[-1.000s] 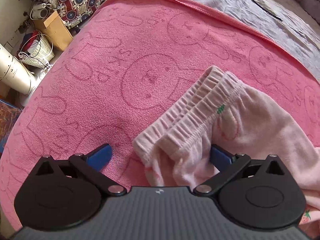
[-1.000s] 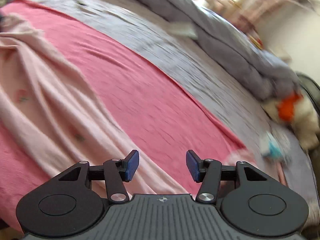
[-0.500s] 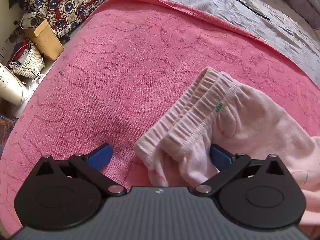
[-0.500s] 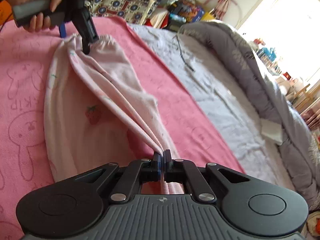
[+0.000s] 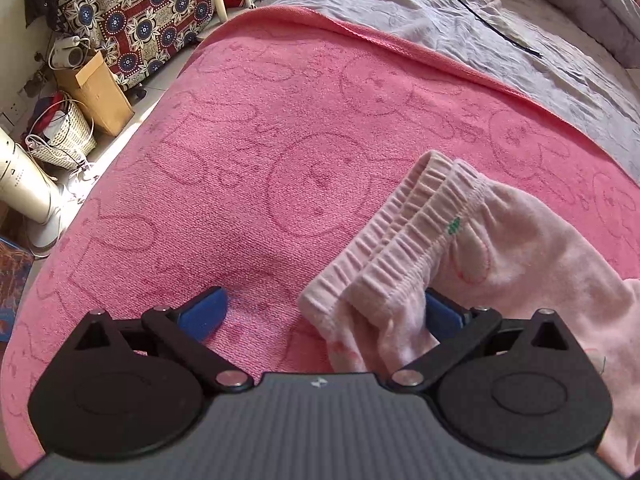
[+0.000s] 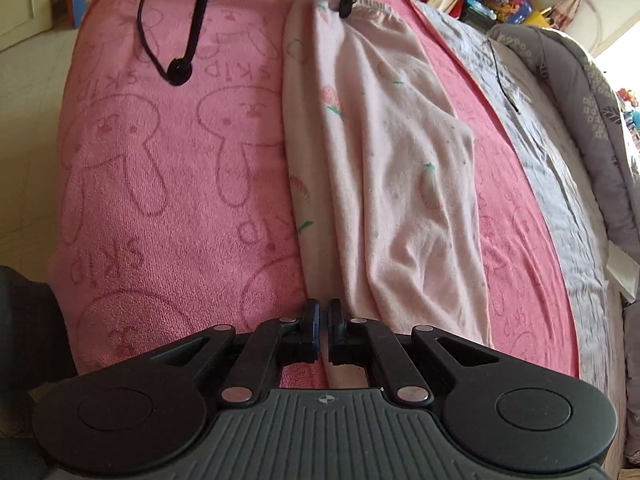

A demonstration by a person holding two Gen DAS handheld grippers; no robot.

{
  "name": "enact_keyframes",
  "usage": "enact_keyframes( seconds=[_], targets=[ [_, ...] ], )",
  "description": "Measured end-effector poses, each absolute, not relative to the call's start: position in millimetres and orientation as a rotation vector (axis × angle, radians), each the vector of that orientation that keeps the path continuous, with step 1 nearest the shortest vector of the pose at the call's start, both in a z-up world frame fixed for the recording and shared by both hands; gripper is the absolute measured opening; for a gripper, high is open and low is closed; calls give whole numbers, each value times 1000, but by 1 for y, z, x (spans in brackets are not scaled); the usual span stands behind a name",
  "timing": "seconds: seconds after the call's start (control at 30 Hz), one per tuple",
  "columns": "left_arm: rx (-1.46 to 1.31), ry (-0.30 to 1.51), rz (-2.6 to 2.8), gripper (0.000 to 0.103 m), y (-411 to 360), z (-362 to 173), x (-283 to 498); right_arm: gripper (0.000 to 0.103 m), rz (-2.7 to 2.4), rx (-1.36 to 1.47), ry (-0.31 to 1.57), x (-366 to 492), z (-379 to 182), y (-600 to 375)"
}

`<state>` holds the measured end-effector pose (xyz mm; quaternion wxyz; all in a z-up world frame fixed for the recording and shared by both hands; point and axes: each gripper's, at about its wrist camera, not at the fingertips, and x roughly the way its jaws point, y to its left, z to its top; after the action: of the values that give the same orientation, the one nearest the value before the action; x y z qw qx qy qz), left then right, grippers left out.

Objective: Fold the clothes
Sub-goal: 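Pull the cuffs away from the left gripper to straighten the folded pants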

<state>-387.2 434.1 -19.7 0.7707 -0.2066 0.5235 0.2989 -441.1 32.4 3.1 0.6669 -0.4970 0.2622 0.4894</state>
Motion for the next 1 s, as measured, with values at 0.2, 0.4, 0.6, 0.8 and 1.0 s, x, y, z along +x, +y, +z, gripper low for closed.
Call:
enact_keyframes(
  seconds=[0.2, 0.4, 0.6, 0.8, 1.0],
  targets=[
    [-438, 1131, 663, 103, 432, -20, -387, 24, 1139, -1113, 381, -458, 2, 60],
    [-446, 1116, 678, 103, 433, -17, -392, 5, 1180, -1114, 325, -466, -17, 109],
    [-416, 1086, 694, 102, 431, -9, -399, 5, 1198, -981, 468, -463, 6, 106],
    [-352, 1086, 684, 102, 429, -8, -408, 5, 1282, -961, 543, -467, 4, 115],
    [-307, 1122, 649, 103, 431, -19, -401, 5, 1343, -851, 604, -471, 11, 116]
  ],
)
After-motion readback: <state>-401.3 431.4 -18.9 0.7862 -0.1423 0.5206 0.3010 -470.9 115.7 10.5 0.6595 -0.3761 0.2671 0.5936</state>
